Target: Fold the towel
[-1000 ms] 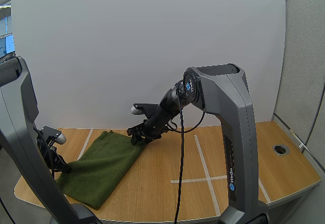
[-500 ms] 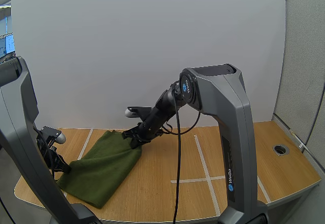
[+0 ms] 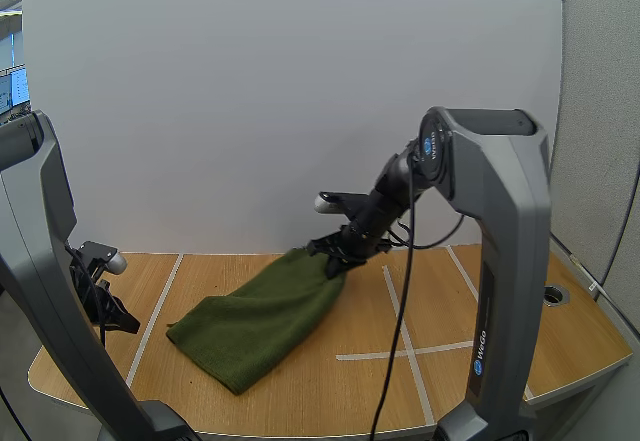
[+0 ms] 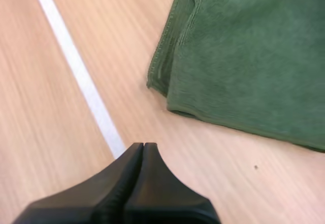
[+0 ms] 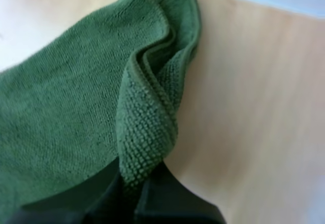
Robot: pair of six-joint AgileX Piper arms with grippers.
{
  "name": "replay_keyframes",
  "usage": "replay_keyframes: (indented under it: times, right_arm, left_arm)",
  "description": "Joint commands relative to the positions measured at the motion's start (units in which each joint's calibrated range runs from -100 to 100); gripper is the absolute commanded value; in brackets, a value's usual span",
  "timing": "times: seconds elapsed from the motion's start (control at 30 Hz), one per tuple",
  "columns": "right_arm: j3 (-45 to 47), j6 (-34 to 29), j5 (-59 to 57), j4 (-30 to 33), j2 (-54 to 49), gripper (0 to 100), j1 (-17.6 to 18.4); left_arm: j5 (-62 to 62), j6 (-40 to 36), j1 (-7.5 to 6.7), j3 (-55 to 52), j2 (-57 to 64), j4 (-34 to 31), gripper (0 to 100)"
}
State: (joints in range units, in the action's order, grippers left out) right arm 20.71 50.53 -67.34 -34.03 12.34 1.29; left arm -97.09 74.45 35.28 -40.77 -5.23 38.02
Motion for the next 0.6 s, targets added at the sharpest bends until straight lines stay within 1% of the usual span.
replay_keyframes:
  times: [0.0,0.17,0.3,0.43,0.57]
  right_arm:
    - [5.1,-1.6,2.4,3.0,-5.3,0,-0.6]
    - [14.4,-4.2,5.1,7.1,-12.6,0,-0.7]
    - [21.0,-8.0,6.7,12.3,-18.0,0,-0.7]
    - [27.2,-8.6,6.3,13.3,-23.1,0,-0.7]
    - [31.8,-8.6,6.1,14.2,-26.2,0,-0.7]
  left_arm:
    - [-2.9,-0.9,-0.20,0.9,0.3,1.0,0]
    - [-2.9,-0.7,-0.20,0.9,0.3,0.5,0]
    - [-2.9,0.0,-0.20,0.9,0.3,-0.8,0]
    - [-2.9,0.1,-0.20,0.9,0.3,-1.8,0]
    - [-2.9,0.1,-0.20,0.9,0.3,-2.8,0]
